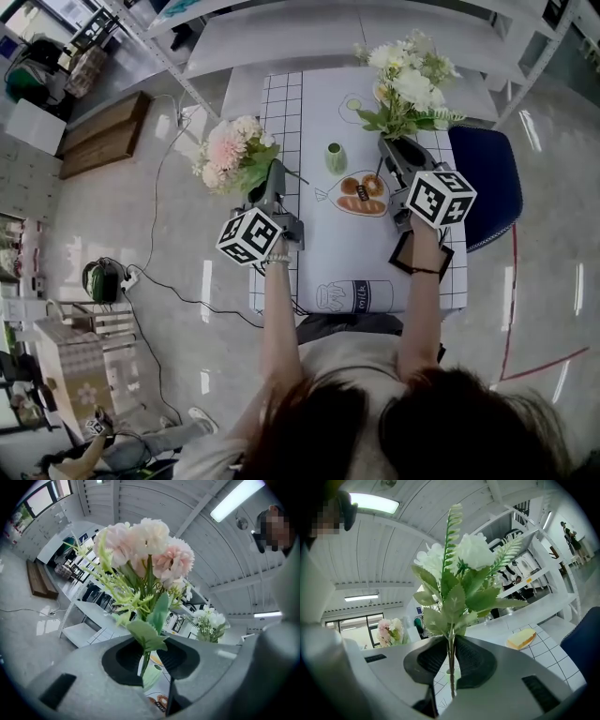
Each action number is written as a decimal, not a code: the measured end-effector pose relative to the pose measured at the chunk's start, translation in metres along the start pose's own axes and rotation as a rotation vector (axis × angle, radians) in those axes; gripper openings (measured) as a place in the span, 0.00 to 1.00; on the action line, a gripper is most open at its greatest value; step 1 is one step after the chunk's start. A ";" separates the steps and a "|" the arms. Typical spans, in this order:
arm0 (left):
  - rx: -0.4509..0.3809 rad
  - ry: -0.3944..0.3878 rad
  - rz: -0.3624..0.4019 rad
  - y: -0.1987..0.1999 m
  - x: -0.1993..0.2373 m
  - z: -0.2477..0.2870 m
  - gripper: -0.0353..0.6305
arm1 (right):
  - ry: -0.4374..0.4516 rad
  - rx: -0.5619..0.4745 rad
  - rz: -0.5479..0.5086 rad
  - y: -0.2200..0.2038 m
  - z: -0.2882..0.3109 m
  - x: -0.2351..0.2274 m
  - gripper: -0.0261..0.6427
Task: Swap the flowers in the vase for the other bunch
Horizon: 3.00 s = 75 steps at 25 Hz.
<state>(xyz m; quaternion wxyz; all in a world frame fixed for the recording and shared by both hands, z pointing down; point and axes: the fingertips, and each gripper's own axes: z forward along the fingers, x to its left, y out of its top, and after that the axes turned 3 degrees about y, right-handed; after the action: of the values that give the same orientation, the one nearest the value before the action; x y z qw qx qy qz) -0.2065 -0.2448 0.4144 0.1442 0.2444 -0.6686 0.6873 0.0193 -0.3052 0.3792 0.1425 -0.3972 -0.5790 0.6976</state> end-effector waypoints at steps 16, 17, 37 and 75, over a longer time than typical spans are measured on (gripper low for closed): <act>0.060 -0.003 -0.045 -0.009 0.030 0.014 0.18 | 0.002 -0.040 0.015 -0.002 0.045 0.014 0.11; 0.061 -0.001 -0.048 -0.009 0.032 0.015 0.18 | 0.002 -0.040 0.015 -0.003 0.047 0.014 0.11; 0.118 -0.052 -0.039 -0.019 0.030 0.019 0.18 | 0.004 -0.104 -0.024 0.004 0.081 0.025 0.12; 0.109 -0.088 -0.091 -0.016 0.029 0.028 0.18 | -0.026 0.001 -0.187 -0.048 0.103 0.021 0.12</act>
<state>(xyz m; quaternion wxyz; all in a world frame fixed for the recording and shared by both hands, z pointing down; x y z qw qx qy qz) -0.2185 -0.2757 0.4430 0.1323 0.3121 -0.6242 0.7039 -0.0810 -0.3492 0.4165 0.1998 -0.3322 -0.6152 0.6865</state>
